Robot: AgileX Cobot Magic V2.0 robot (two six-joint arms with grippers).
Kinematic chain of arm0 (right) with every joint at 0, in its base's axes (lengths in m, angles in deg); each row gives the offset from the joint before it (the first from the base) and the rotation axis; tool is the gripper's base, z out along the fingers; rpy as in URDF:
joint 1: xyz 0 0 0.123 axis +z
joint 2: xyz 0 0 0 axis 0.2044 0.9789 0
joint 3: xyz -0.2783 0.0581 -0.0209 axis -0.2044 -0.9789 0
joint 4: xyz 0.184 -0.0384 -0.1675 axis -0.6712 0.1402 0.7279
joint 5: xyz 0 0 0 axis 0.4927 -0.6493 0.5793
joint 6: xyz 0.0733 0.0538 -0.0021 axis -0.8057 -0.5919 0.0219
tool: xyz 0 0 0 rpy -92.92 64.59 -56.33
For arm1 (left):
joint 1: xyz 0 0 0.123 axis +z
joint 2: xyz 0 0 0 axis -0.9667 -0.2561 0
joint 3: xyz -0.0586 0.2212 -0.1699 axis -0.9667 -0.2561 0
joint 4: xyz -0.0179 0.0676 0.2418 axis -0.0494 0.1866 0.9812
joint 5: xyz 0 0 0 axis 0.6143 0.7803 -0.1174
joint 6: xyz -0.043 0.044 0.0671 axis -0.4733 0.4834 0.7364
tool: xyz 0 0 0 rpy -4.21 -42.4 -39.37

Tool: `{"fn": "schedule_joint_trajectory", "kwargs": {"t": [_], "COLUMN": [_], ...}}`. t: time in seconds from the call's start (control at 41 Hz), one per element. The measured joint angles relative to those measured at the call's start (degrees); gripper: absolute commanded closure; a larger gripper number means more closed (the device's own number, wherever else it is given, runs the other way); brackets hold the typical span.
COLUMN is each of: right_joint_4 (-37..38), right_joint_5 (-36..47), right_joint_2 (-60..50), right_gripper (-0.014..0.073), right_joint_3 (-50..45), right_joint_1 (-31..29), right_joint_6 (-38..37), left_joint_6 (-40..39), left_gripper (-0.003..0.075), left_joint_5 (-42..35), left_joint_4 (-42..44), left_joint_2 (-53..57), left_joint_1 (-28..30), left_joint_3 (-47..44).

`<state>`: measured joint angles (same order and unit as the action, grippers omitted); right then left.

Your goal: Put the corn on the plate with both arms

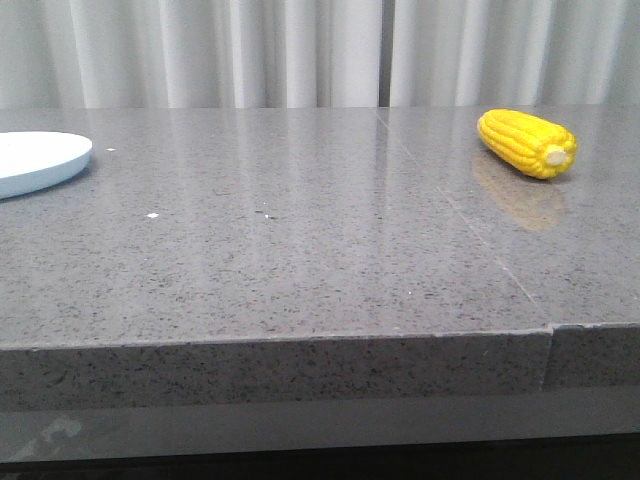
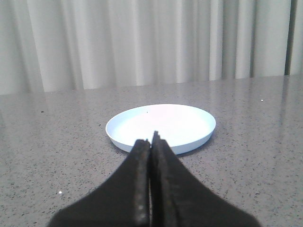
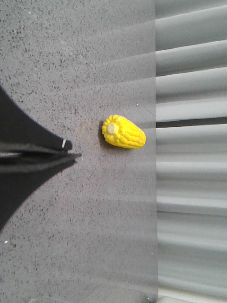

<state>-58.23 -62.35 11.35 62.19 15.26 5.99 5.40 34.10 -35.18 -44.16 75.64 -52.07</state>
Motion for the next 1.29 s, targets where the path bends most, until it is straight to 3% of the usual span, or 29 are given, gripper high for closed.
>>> {"fn": "schedule_joint_trajectory", "kwargs": {"t": [0.904, 1.05, 1.294], "right_joint_4": [-0.3, -0.8, -0.5], "right_joint_5": [2.2, -3.5, -14.6], "right_joint_2": [0.0, 0.0, 4.4], "right_gripper": [0.0662, 0.0662, 0.0662], "right_joint_3": [0.2, 6.8, 23.1], "right_joint_1": [0.0, 0.0, 0.0], "right_joint_6": [0.0, 0.0, 0.0], "left_joint_6": [0.0, 0.0, 0.0], "left_gripper": [0.074, 0.0741, 0.074], "left_joint_5": [-1.9, -0.8, 9.0], "left_joint_4": [-0.2, -2.3, -3.2], "left_joint_2": [0.0, 0.0, -1.5], "left_joint_1": [0.0, 0.0, 0.0], "left_joint_3": [0.1, 3.3, 19.7]}}
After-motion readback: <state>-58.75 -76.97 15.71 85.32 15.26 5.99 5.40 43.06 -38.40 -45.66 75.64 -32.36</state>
